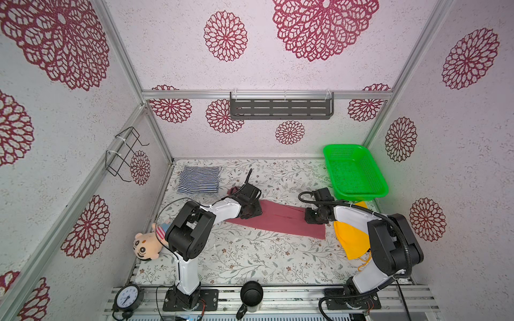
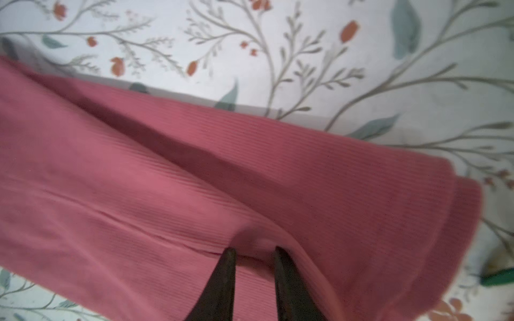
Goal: Fold and stack tank tops
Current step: Smooth out the tank top at the center of the table, then rotate the tank top at the center of the table.
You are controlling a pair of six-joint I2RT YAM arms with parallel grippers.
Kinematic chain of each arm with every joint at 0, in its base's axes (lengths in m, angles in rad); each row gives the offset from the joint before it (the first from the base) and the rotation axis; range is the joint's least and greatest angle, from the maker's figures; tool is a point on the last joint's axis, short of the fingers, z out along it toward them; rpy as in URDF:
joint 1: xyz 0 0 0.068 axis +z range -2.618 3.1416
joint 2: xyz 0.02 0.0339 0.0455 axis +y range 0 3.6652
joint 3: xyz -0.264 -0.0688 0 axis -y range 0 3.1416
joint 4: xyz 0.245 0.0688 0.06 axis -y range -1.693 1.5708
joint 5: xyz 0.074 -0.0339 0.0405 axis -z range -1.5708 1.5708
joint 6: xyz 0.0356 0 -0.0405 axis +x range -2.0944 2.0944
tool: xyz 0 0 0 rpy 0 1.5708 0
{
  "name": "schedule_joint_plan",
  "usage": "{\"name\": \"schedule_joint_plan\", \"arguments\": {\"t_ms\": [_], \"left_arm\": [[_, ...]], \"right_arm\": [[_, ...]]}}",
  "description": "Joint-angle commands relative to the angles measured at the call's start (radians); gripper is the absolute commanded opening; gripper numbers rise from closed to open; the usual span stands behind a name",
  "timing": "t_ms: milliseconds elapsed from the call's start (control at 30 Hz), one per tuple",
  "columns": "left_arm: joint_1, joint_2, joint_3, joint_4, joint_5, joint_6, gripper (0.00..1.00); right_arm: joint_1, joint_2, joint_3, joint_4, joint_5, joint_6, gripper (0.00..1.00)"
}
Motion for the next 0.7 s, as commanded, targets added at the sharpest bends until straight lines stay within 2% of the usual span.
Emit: {"name": "schedule_joint_plan", "arguments": {"t_ms": [0, 200, 333, 433, 533, 667], "left_arm": [[0.023, 0.027, -0.019, 0.021, -0.003, -0.035, 0.42], [0.039, 0.036, -0.028, 0.032, 0.000, -0.037, 0.42], [0.029, -0.031, -0.025, 0.030, -0.020, -0.018, 0.43], [0.023, -0.095, 0.002, -0.020, -0.036, 0.000, 0.50], [0.023, -0.143, 0.024, -0.100, -0.057, 0.011, 0.54], [0.039, -0.174, -0.023, -0.137, -0.096, -0.001, 0.54]], "right_arm": [[-0.073, -0.067, -0.020, -0.008, 0.053, 0.015, 0.30], [-0.139, -0.091, 0.002, -0.055, 0.080, -0.042, 0.34], [-0.123, -0.156, 0.073, -0.119, 0.071, -0.077, 0.36], [-0.081, -0.190, 0.101, -0.107, 0.035, -0.096, 0.39], [-0.025, -0.131, 0.111, -0.051, 0.000, -0.105, 0.40], [-0.002, -0.026, 0.125, -0.023, 0.010, -0.100, 0.34]]}}
